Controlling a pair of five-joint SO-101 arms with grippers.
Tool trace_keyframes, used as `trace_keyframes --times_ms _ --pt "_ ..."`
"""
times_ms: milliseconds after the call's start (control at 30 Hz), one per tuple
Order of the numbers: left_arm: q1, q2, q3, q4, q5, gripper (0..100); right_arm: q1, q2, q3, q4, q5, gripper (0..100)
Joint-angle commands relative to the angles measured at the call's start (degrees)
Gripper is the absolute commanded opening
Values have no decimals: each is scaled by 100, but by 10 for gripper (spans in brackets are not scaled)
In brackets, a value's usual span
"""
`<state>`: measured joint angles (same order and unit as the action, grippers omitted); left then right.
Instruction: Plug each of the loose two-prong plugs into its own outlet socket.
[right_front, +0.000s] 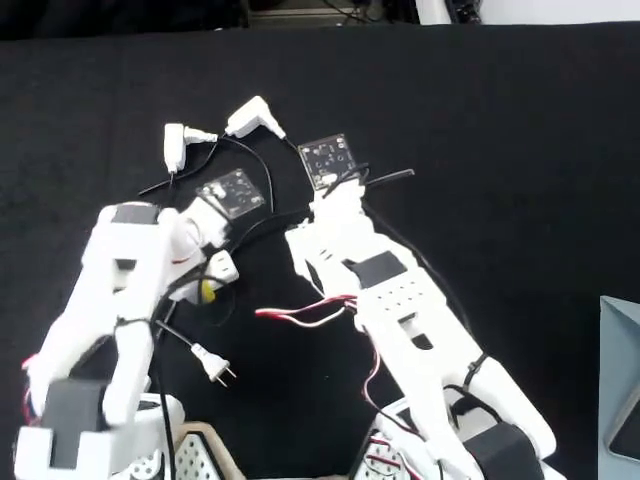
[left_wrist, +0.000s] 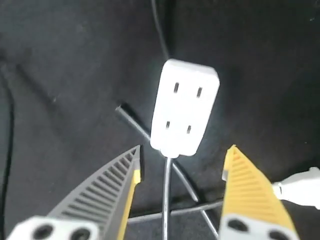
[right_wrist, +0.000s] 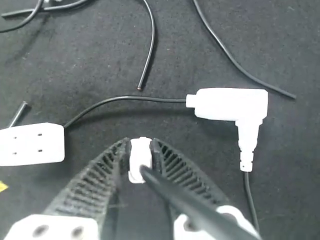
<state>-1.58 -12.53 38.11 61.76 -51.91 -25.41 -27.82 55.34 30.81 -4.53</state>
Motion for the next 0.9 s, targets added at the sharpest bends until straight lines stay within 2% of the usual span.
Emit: trace_keyframes --times_ms 0,100,333,667,867 --pt "75 484 -629 -9 -70 265 79 -207 22 9 44 14" --pt "31 844 -804 -9 -35 262 79 -207 40 9 44 14" --pt "154 993 -778 44 158 132 79 -233 48 9 44 14" --pt "558 976 -505 70 1116 127 88 -251 57 18 44 14" --pt "1033 976 -505 721 1160 124 273 -251 40 26 44 14"
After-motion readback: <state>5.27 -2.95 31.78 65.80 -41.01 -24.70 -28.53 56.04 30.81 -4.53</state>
